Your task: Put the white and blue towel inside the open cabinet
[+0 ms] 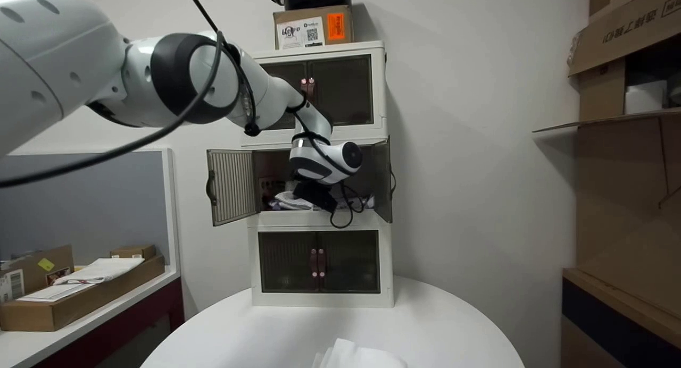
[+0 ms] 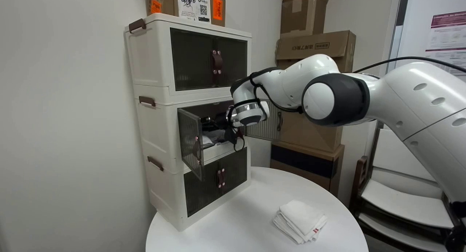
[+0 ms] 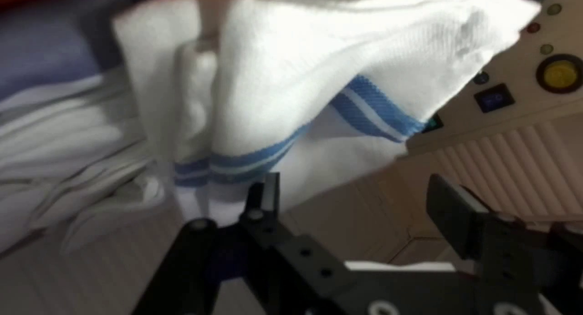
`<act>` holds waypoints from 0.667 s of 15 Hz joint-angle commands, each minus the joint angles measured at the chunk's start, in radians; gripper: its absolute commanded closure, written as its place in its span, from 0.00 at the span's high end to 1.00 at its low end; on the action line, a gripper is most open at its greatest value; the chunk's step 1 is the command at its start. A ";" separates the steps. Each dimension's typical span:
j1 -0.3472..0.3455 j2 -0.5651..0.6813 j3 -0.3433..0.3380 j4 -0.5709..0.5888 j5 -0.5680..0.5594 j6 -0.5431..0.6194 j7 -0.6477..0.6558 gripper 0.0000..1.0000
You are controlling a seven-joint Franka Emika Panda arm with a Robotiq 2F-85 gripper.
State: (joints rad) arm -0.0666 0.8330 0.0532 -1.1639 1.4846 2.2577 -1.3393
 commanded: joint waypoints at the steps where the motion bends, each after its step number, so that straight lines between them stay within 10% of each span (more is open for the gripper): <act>1: -0.040 -0.108 0.002 -0.126 -0.026 -0.057 -0.013 1.00; 10: -0.027 -0.386 -0.099 -0.493 -0.371 0.006 0.179 1.00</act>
State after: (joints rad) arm -0.1074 0.5943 -0.0237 -1.4738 1.1830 2.1898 -1.1660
